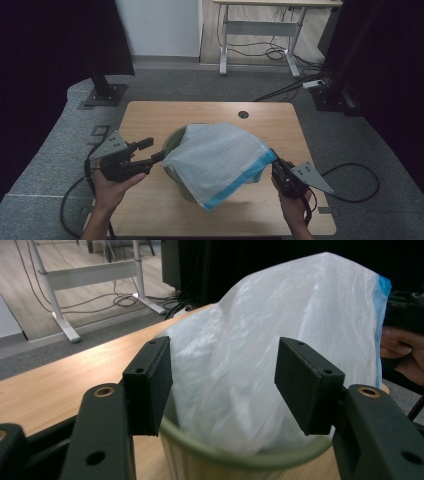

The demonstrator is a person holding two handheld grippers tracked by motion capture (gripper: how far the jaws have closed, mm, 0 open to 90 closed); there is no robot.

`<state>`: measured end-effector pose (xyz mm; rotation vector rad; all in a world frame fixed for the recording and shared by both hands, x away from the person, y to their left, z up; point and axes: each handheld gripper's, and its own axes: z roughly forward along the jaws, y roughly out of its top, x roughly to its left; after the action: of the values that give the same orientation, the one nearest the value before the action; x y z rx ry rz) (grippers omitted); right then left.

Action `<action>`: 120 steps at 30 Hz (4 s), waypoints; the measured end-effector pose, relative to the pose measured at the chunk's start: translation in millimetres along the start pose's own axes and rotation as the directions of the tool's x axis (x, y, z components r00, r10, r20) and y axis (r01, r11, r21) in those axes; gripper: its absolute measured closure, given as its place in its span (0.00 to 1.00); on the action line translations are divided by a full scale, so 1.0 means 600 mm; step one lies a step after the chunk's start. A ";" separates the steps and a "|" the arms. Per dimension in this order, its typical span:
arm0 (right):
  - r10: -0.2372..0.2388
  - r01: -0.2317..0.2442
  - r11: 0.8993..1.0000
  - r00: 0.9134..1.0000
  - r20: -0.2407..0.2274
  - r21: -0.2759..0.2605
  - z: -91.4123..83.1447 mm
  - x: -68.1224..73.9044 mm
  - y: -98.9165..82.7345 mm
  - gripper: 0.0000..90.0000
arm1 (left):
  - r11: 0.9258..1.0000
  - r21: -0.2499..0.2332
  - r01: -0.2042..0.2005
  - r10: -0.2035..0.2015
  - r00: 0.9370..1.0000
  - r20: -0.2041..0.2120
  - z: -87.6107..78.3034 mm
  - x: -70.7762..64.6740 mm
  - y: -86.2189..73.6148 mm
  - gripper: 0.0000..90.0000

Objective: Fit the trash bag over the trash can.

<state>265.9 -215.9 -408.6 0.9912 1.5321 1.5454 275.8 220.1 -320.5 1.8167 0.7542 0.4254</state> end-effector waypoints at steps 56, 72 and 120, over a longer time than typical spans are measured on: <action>0.004 -0.005 1.000 0.996 -0.088 -0.003 -0.055 0.051 -0.016 0.63 | 0.996 0.074 0.045 -0.061 0.970 0.233 0.136 -0.015 0.036 1.00; 0.047 -0.045 0.999 0.983 -0.177 0.015 -0.001 0.060 -0.022 0.74 | 0.995 0.086 0.059 -0.078 0.969 0.235 0.140 -0.012 0.038 1.00; -0.100 0.102 0.995 0.990 -0.098 0.014 0.055 0.050 0.029 0.99 | 0.986 -0.101 0.131 -0.118 0.985 0.127 0.043 0.074 0.014 1.00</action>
<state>283.0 -174.7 -390.9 0.8464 1.6411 1.5296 326.4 229.9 -325.1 1.6669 0.7425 0.2673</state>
